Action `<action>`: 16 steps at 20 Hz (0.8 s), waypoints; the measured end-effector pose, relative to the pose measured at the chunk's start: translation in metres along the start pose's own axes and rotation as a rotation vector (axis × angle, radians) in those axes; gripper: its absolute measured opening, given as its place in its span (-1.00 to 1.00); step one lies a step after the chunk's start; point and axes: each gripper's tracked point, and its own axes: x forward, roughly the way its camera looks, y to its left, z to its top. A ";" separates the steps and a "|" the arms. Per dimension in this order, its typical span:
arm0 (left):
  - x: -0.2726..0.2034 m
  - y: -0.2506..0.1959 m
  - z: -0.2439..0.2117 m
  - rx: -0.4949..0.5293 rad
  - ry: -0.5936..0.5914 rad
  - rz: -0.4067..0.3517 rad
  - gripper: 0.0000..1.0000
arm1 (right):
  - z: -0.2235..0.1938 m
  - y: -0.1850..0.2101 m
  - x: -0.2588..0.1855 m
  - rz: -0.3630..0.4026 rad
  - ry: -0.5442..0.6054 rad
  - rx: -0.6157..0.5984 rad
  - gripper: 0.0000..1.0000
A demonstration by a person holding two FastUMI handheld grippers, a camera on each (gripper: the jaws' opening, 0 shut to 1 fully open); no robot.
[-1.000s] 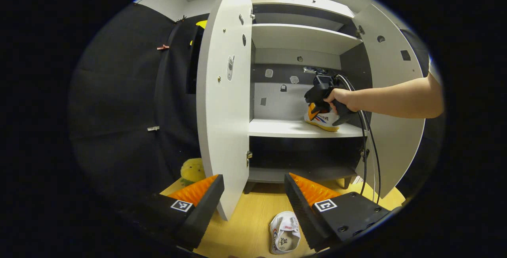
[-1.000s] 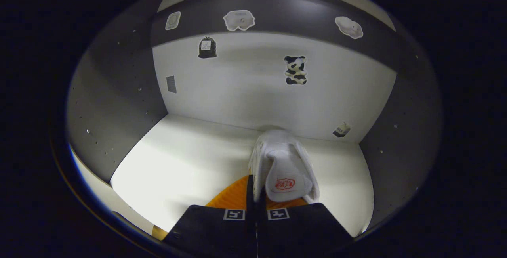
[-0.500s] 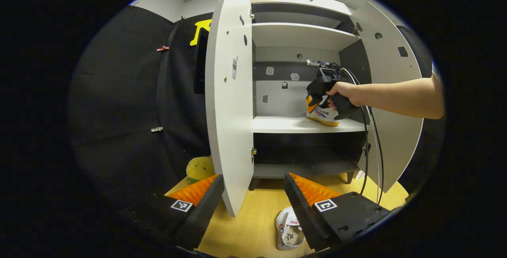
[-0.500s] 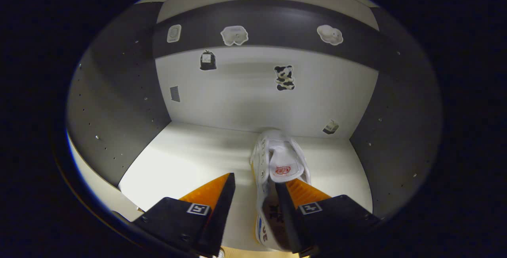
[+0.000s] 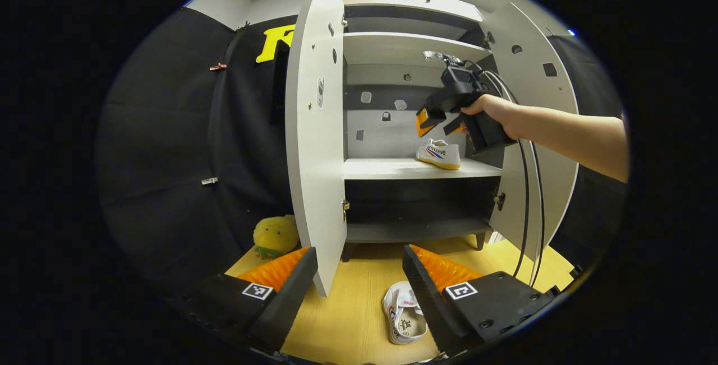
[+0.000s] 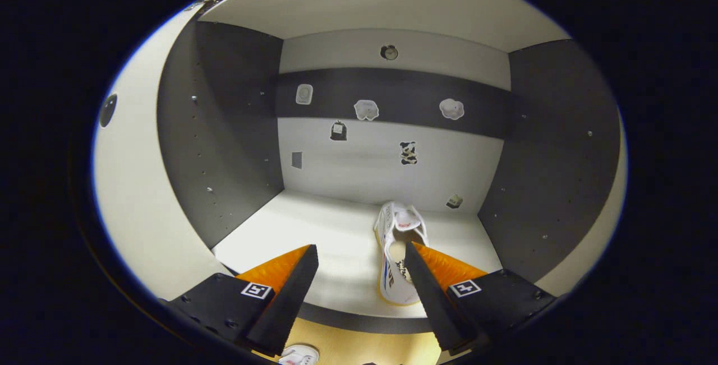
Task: Grab one shoe with the right hand and put it into the shoe cabinet, grab the other shoe with the left hand and put it into the shoe cabinet; then close the right door with the right hand and the left door with the left hand.
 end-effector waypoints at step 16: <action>0.013 -0.014 -0.132 -0.019 0.243 -0.203 0.92 | -0.167 -0.027 -0.200 -0.140 -0.077 0.064 0.96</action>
